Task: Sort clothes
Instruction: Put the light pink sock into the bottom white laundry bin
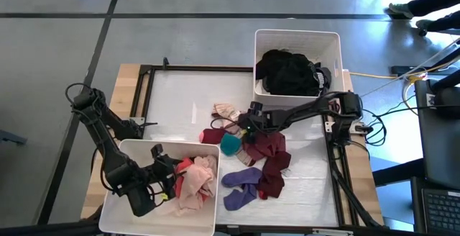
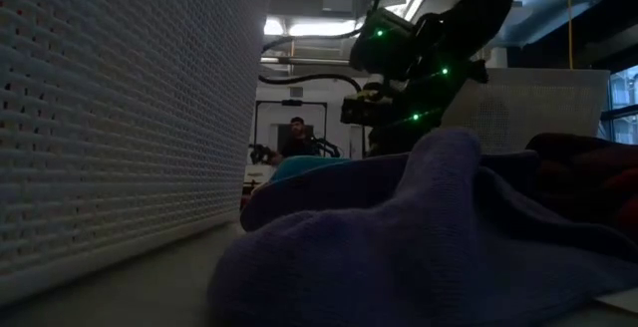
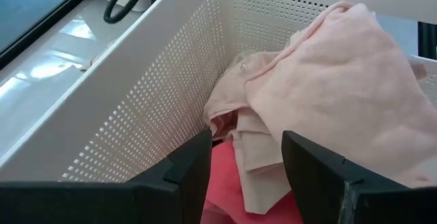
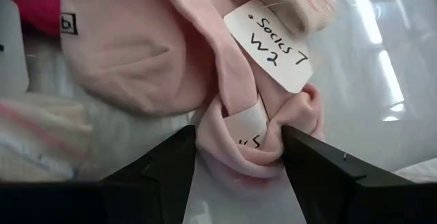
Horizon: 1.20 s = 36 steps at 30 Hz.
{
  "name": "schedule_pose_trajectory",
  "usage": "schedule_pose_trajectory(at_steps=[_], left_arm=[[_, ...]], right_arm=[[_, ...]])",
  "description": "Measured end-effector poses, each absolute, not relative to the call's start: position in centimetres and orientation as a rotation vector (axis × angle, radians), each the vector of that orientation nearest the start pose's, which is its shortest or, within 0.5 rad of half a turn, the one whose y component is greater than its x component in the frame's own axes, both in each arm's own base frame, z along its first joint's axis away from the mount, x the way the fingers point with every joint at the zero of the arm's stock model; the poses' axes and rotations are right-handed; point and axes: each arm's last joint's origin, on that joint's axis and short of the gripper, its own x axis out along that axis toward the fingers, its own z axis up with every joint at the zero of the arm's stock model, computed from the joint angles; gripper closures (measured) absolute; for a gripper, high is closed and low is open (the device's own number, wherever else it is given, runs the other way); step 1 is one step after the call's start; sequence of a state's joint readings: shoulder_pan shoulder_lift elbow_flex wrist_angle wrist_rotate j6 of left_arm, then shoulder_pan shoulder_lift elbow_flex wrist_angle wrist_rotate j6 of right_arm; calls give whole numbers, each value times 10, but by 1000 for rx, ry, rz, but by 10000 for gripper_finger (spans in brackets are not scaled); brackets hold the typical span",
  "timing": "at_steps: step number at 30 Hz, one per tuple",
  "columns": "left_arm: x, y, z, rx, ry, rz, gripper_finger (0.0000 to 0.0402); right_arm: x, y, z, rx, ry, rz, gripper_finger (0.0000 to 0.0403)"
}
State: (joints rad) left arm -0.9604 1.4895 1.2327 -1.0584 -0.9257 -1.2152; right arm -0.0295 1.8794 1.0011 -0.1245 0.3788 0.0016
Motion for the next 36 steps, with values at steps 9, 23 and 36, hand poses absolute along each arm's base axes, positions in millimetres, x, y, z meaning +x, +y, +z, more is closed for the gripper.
schedule_pose_trajectory(at_steps=[9,23,36], left_arm=[[175,-210,280,-82,622,393,233],[175,-210,280,-82,621,393,233],[175,-210,280,-83,620,393,233]], right_arm=[[353,-25,122,-112,1007,-339,301],[363,-2,141,-234,1042,-420,375],[384,49,222,-506,1037,-494,371]])
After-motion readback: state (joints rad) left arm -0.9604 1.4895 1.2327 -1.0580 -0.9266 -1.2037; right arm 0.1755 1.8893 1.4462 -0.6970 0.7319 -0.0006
